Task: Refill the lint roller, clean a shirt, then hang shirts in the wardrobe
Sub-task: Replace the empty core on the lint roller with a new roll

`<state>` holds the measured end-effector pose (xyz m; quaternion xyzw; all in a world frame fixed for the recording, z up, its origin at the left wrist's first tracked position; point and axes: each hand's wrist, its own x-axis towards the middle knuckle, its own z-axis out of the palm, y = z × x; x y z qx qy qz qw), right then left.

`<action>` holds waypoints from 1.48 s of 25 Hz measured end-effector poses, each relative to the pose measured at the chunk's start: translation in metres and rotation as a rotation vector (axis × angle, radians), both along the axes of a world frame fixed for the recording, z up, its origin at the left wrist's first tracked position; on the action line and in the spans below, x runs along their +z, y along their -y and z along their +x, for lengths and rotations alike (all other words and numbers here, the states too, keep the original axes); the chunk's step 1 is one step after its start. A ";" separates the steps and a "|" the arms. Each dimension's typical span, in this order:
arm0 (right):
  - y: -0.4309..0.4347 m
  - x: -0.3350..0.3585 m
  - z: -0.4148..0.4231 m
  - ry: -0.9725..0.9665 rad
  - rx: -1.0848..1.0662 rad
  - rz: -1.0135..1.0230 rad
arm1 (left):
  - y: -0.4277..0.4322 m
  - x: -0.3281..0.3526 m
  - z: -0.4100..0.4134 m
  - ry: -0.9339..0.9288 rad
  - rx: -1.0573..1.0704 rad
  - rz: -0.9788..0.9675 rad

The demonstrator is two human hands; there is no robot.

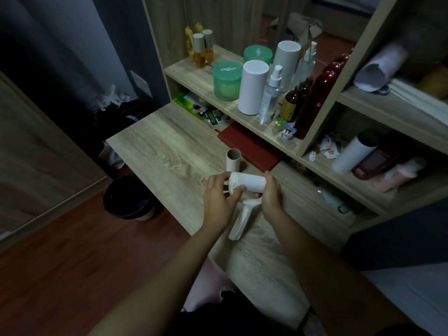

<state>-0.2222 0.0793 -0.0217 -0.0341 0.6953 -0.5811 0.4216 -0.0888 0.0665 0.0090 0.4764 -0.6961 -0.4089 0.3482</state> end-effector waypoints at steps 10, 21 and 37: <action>-0.002 0.005 -0.012 0.043 -0.042 -0.022 | -0.014 0.022 -0.012 -0.003 -0.078 -0.015; -0.005 0.011 -0.015 -0.011 0.039 -0.006 | -0.018 0.020 -0.011 0.017 -0.095 -0.061; -0.006 0.020 0.012 -0.058 -0.146 0.016 | -0.007 0.009 0.000 -0.012 -0.023 -0.143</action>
